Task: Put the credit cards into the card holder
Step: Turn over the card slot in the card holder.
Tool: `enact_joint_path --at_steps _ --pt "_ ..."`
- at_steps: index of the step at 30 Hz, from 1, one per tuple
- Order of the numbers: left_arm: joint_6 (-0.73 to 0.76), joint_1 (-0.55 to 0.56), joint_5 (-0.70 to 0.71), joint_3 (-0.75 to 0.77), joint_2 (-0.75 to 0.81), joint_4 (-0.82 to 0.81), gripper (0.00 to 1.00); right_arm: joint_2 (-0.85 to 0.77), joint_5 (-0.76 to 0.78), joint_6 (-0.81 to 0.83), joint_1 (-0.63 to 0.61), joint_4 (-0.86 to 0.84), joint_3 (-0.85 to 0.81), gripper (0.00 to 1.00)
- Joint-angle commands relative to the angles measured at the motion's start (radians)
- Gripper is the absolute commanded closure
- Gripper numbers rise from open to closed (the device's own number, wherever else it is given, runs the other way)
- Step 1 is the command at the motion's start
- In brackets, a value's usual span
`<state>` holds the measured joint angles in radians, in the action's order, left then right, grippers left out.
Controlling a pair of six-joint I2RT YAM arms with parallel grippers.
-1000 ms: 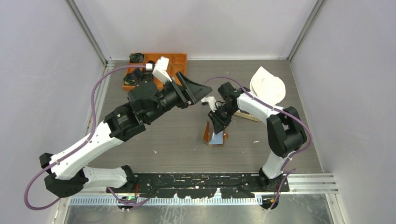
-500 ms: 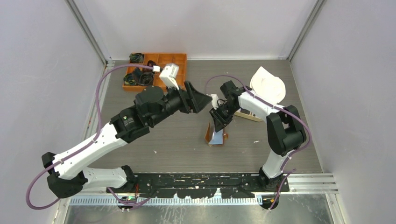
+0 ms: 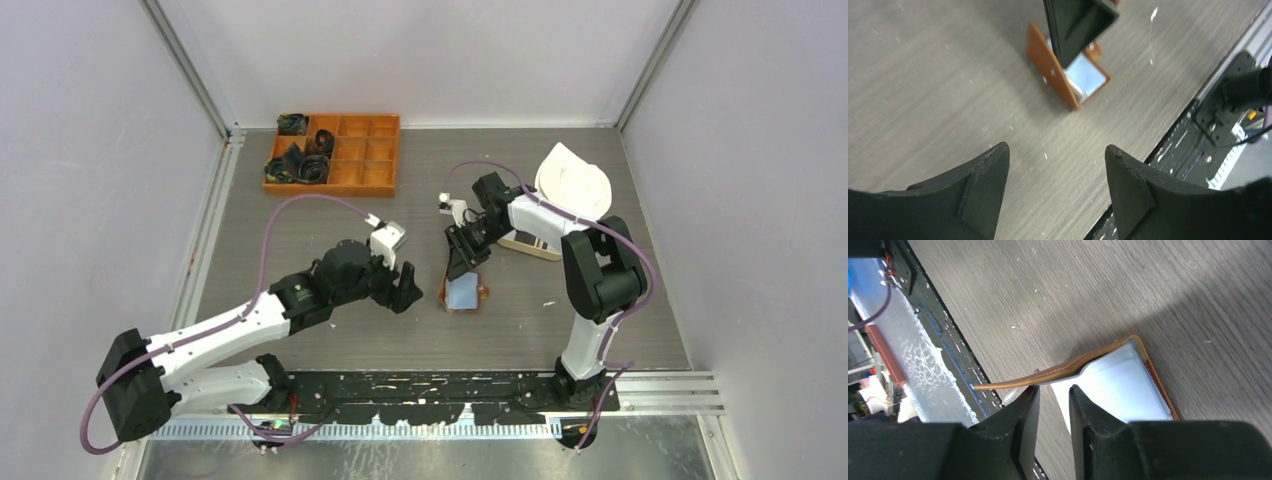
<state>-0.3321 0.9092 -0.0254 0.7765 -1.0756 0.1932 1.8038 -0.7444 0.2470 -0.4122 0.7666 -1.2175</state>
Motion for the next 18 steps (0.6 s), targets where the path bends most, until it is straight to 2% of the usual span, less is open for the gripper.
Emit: enact_joint_path --at_steps 1,5,8,14,18 --pt "-0.087 0.0 -0.056 -0.181 0.068 -0.343 0.3 0.043 -0.094 -0.128 -0.014 -0.106 -0.023 0.66" --pt "-0.201 -0.001 0.017 -0.317 0.046 -0.573 0.24 0.069 -0.14 -0.143 -0.019 -0.102 -0.039 0.66" --pt "-0.269 -0.001 0.055 -0.342 -0.046 -0.695 0.23 0.062 -0.156 -0.137 -0.019 -0.098 -0.042 0.65" --pt "-0.331 0.0 0.105 -0.275 -0.215 -0.75 0.17 0.075 -0.18 -0.145 -0.019 -0.104 -0.039 0.65" --pt "-0.355 0.004 0.144 -0.205 -0.296 -0.689 0.2 0.081 -0.177 -0.147 -0.019 -0.103 -0.04 0.65"
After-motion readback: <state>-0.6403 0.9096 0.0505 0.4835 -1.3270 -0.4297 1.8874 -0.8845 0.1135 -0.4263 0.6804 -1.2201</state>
